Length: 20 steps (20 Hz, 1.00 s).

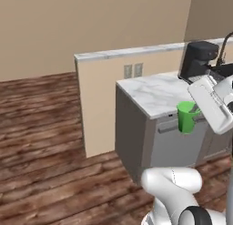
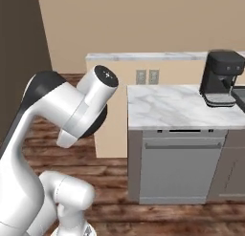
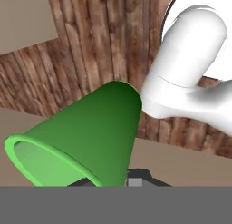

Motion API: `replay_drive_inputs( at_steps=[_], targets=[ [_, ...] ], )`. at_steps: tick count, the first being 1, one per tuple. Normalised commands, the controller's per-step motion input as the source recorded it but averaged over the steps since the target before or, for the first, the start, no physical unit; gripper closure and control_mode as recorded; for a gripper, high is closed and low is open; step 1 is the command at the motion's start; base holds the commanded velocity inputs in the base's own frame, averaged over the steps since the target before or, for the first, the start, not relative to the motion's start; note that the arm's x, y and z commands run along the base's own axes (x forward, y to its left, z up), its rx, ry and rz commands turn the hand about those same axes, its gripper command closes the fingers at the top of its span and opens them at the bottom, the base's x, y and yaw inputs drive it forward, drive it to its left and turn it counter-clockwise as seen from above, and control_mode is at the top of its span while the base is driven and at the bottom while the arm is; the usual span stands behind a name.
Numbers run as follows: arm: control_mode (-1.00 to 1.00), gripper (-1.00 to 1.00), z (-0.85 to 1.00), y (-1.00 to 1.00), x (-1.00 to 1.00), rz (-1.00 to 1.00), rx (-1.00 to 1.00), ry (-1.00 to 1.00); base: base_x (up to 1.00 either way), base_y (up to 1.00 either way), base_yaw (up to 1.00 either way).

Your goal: There is a tray on the dining counter. Grab the cup, mug, and pitcher and place them on the tray. The pitcher may be placed next to the tray if it cannot fit the tray.

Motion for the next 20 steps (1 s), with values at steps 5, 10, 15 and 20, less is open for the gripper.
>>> replay_drive_inputs(
  at_steps=[5, 10, 15, 20],
  targets=[
    [1.00, 1.00, 0.00, 0.00, 0.00, 0.00, 0.00, 0.00, 0.84, 1.00, -0.15],
    [1.00, 1.00, 0.00, 0.00, 0.00, 0.00, 0.00, 0.00, 0.92, 1.00, -0.13],
    [1.00, 1.00, 0.00, 0.00, 0.00, 0.00, 0.00, 0.00, 0.96, 1.00, -0.14],
    [1.00, 1.00, 0.00, 0.00, 0.00, 0.00, 0.00, 0.00, 0.99, 1.00, -0.20]
  ],
)
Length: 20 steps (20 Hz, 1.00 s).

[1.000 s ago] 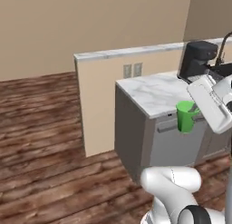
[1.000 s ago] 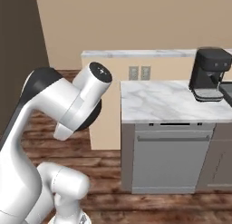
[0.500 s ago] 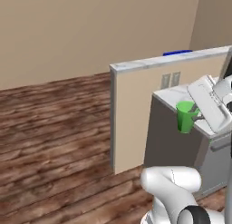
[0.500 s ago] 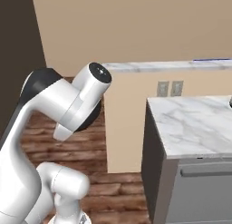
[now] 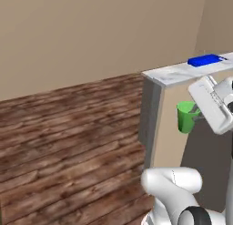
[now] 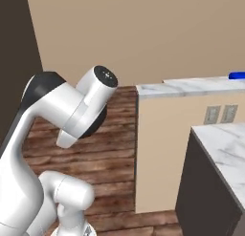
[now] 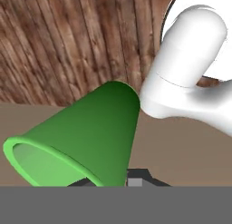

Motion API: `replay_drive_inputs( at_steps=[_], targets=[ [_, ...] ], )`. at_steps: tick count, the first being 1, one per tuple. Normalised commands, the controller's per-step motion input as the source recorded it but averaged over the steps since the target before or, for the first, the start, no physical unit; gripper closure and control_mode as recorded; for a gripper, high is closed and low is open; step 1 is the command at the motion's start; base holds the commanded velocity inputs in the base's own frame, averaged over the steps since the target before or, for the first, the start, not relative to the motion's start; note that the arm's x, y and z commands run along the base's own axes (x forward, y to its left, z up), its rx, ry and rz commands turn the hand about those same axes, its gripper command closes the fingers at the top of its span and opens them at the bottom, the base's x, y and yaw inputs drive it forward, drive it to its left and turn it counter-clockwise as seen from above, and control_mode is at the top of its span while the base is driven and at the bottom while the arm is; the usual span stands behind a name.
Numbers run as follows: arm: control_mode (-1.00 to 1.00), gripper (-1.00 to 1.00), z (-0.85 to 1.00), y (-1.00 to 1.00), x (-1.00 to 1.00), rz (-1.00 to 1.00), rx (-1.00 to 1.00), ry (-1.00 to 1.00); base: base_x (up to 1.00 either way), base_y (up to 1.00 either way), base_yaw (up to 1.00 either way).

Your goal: There is a tray on the dining counter. Grab the cup, mug, and pitcher and place them on the tray. The pitcher may be placed next to the tray if it cannot fit the tray.

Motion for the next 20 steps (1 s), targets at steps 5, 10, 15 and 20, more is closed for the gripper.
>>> replay_drive_inputs(
  at_steps=[5, 10, 15, 20],
  targets=[
    [1.00, 1.00, 0.00, 0.00, 0.00, 0.00, 0.00, 0.00, 1.00, 0.80, -0.26],
    [1.00, 1.00, 0.00, 0.00, 0.00, 0.00, 0.00, 0.00, 1.00, 0.53, -0.40],
    [1.00, 1.00, 0.00, 0.00, 0.00, 0.00, 0.00, 0.00, 1.00, 0.58, -0.44],
    [1.00, 1.00, 0.00, 0.00, 0.00, 0.00, 0.00, 0.00, 0.68, 0.83, -0.40]
  ],
)
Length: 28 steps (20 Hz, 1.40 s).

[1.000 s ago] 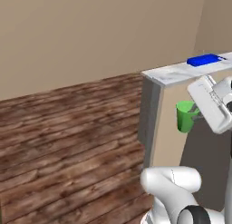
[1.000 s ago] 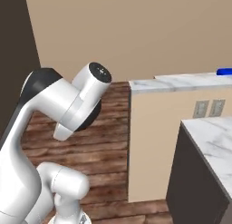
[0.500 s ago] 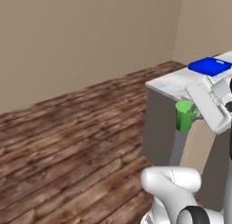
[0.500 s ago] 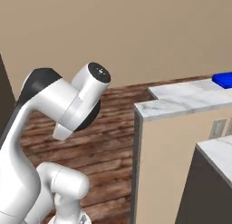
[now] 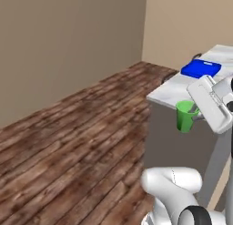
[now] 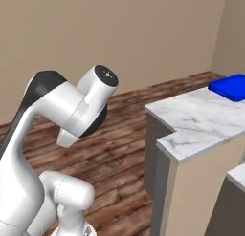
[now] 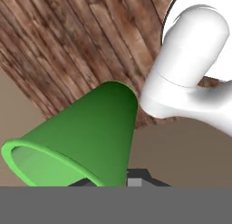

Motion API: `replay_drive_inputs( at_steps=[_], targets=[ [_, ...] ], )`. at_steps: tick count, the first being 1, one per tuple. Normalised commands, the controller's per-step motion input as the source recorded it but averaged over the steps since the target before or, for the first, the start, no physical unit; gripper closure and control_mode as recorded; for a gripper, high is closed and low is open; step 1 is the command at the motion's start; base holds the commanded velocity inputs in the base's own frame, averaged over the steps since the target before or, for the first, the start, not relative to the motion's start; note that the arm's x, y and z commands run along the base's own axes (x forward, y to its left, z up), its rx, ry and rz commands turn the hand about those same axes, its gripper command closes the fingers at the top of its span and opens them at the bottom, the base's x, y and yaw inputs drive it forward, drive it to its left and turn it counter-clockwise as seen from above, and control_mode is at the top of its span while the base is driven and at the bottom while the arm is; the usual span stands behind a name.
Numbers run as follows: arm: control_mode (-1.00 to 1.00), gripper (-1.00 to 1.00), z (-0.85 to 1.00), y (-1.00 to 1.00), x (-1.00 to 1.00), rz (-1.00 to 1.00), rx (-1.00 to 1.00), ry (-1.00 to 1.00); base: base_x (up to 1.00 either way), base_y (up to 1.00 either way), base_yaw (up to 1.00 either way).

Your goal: There is a tray on the dining counter. Grab the cup, mug, and pitcher and place them on the tray. The pitcher may be placed next to the tray if it cannot fit the tray.

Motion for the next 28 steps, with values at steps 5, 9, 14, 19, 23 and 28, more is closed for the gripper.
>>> replay_drive_inputs(
  at_steps=[5, 9, 14, 19, 23, 28],
  targets=[
    [1.00, 1.00, 0.00, 0.00, 0.00, 0.00, 0.00, 0.00, 0.54, 0.94, -0.39],
    [1.00, 1.00, 0.00, 0.00, 0.00, 0.00, 0.00, 0.00, 0.73, 0.98, -0.45],
    [1.00, 1.00, 0.00, 0.00, 0.00, 0.00, 0.00, 0.00, 0.79, 0.88, -0.49],
    [1.00, 1.00, 0.00, 0.00, 0.00, 0.00, 0.00, 0.00, 0.76, 0.88, -0.52],
    [1.00, 1.00, 0.00, 0.00, 0.00, 0.00, 0.00, 0.00, 0.72, 0.99, -0.53],
    [1.00, 1.00, 0.00, 0.00, 0.00, 0.00, 0.00, 0.00, 0.73, 0.97, -0.54]
  ],
)
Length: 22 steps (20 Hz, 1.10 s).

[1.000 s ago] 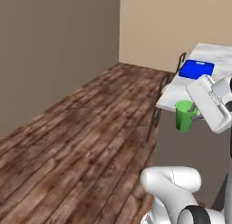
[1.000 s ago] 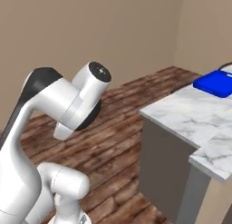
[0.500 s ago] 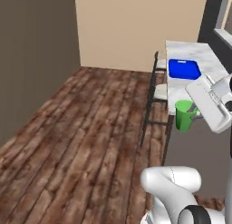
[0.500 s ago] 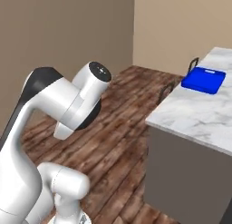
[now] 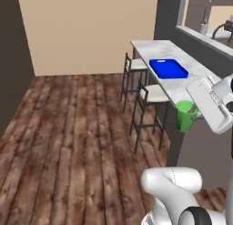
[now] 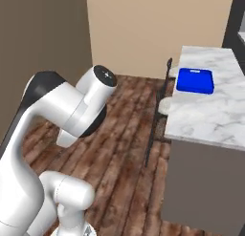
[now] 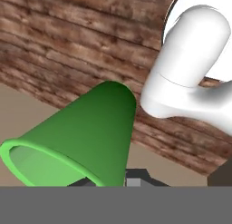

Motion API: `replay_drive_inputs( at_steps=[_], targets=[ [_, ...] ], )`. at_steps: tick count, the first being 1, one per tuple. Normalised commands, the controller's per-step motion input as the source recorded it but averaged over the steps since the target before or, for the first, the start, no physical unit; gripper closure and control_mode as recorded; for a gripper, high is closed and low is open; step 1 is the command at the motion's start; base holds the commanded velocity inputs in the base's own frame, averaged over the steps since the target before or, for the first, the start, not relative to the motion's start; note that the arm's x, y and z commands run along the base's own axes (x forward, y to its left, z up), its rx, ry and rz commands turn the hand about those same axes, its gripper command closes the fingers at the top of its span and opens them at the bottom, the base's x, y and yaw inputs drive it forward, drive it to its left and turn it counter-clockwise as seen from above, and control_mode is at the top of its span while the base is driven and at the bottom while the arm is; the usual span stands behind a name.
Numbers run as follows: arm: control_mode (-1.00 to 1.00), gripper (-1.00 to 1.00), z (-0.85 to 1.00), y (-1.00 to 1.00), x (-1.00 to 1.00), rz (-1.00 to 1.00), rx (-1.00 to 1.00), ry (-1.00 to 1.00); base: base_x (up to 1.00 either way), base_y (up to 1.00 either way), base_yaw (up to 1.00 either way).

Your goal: There is a tray on the dining counter. Grab the cup, mug, and pitcher and place them on the tray. The pitcher may be placed next to the tray if it cannot fit the tray.

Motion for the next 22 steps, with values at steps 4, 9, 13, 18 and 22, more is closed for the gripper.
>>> replay_drive_inputs(
  at_steps=[4, 9, 13, 18, 22],
  targets=[
    [1.00, 1.00, 0.00, 0.00, 0.00, 0.00, 0.00, 0.00, 0.74, 0.90, -0.54],
    [1.00, 1.00, 0.00, 0.00, 0.00, 0.00, 0.00, 0.00, 0.76, 0.80, -0.53],
    [1.00, 1.00, 0.00, 0.00, 0.00, 0.00, 0.00, 0.00, 0.78, 0.76, -0.52],
    [1.00, 1.00, 0.00, 0.00, 0.00, 0.00, 0.00, 0.00, 0.77, 0.65, -0.52],
    [1.00, 1.00, 0.00, 0.00, 0.00, 0.00, 0.00, 0.00, 0.82, 0.52, -0.51]
  ],
)
